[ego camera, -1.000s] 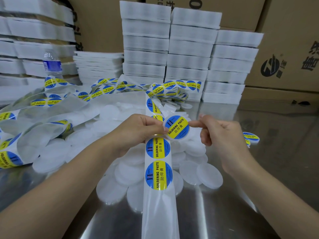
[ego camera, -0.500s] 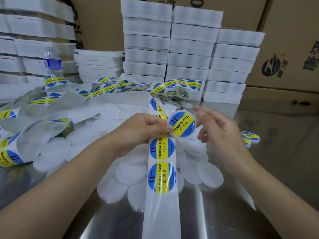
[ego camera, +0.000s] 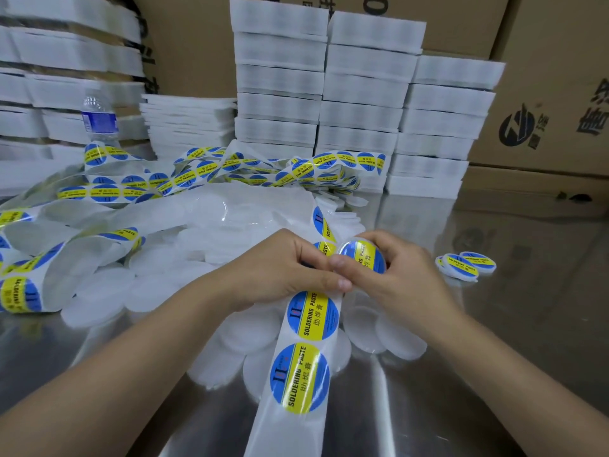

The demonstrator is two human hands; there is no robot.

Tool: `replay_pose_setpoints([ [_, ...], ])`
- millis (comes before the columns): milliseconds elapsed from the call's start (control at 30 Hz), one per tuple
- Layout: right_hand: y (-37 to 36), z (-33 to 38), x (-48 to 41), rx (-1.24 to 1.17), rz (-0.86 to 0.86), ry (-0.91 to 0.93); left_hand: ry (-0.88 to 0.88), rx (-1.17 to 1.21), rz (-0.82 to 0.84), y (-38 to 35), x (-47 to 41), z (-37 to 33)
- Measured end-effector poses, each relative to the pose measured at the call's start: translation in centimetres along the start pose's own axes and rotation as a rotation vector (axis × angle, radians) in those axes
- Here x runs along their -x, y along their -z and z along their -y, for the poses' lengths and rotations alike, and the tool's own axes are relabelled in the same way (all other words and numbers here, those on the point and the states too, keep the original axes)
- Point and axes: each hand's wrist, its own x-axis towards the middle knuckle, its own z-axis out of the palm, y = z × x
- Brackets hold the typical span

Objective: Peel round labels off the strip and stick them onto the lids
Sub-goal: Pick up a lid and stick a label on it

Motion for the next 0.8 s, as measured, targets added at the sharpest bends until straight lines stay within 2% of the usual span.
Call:
replay_pose_setpoints([
  [100,0.21,-0.32,-0.34,0.092,-0.034,0.011,0.009,-0.017,-0.007,-0.05,0.01,-0.09],
  [600,0.41,-0.72,-0.81,0.15,-0.065,0.037,-0.014,-0.003,-0.035,-0.12,-0.21,0.11],
  [800,0.52,-0.86,-0.77,0.197,-0.11,0.123,-0.01,0.062,-0.058,-0.36,-0.05,-0.16],
])
